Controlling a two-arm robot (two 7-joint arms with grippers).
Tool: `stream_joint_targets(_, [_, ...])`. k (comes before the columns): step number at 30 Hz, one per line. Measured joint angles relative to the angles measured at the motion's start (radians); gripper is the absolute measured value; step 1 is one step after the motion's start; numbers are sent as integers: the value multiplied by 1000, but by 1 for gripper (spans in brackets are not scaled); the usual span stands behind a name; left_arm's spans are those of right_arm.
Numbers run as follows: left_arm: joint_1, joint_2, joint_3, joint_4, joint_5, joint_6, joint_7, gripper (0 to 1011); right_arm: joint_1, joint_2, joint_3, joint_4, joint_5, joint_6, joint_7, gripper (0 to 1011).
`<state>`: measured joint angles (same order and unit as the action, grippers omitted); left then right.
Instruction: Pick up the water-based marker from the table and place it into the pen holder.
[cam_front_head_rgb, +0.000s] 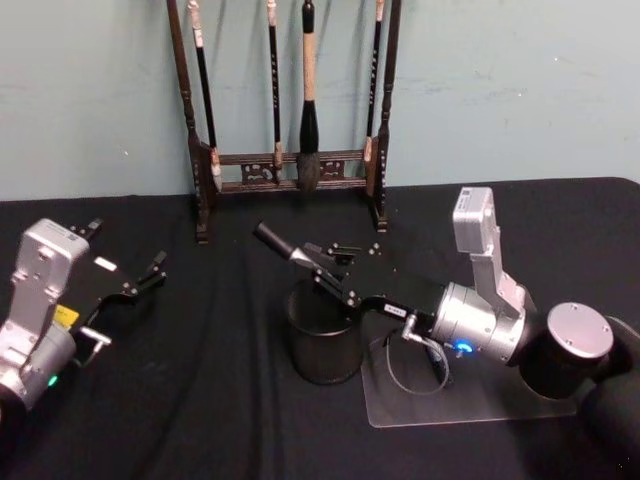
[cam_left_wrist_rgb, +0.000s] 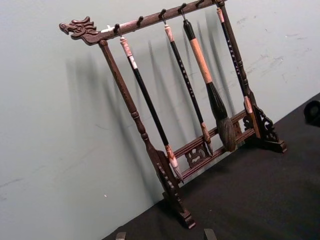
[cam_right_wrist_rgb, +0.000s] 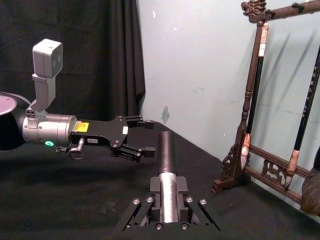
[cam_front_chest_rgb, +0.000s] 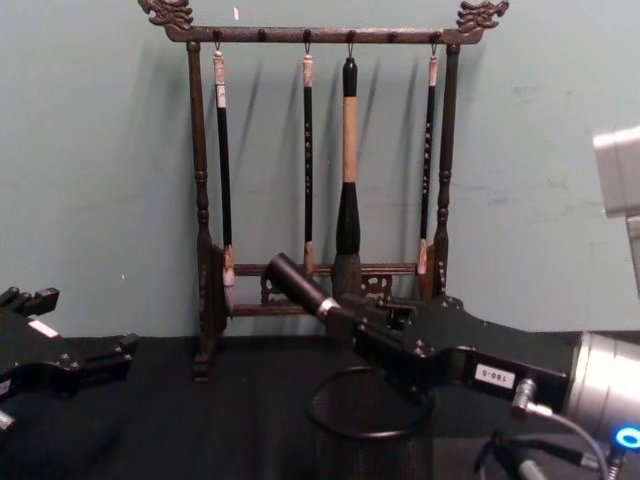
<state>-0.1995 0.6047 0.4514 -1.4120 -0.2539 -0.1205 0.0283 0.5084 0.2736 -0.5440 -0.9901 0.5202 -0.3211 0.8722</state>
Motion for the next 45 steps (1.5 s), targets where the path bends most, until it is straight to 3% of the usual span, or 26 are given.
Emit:
stream_joint_targets(23, [0, 0, 0, 0, 0, 0, 0, 1009, -6, -5, -8, 12, -12, 8, -17, 190])
stream_joint_targets(29, [0, 0, 0, 0, 0, 0, 0, 1009, -6, -5, -8, 12, -11, 8, -15, 388])
stream_joint_targets(30, [0, 0, 0, 0, 0, 0, 0, 1009, -6, -5, -7, 12, -10, 8, -15, 496])
stream_joint_targets(32, [0, 0, 0, 0, 0, 0, 0, 1008, -6, -5, -7, 12, -10, 8, -15, 534])
stream_joint_targets(33, [0, 0, 0, 0, 0, 0, 0, 1009, -6, -5, -7, 12, -10, 8, -15, 616])
stream_joint_targets(35, [0, 0, 0, 0, 0, 0, 0, 1009, -6, -5, -7, 12, -10, 8, -14, 678])
stream_joint_targets(36, [0, 0, 0, 0, 0, 0, 0, 1009, -6, -5, -7, 12, -10, 8, -14, 678])
stream_joint_targets(39, [0, 0, 0, 0, 0, 0, 0, 1009, -6, -5, -7, 12, -10, 8, -14, 847])
stream_joint_targets(41, [0, 0, 0, 0, 0, 0, 0, 1009, -6, -5, -7, 12, -10, 8, -14, 882])
stream_joint_targets(42, [0, 0, 0, 0, 0, 0, 0, 1009, -6, -5, -7, 12, -10, 8, -14, 984])
stream_joint_targets(45, [0, 0, 0, 0, 0, 0, 0, 1009, -6, -5, -7, 12, -10, 8, -14, 1000])
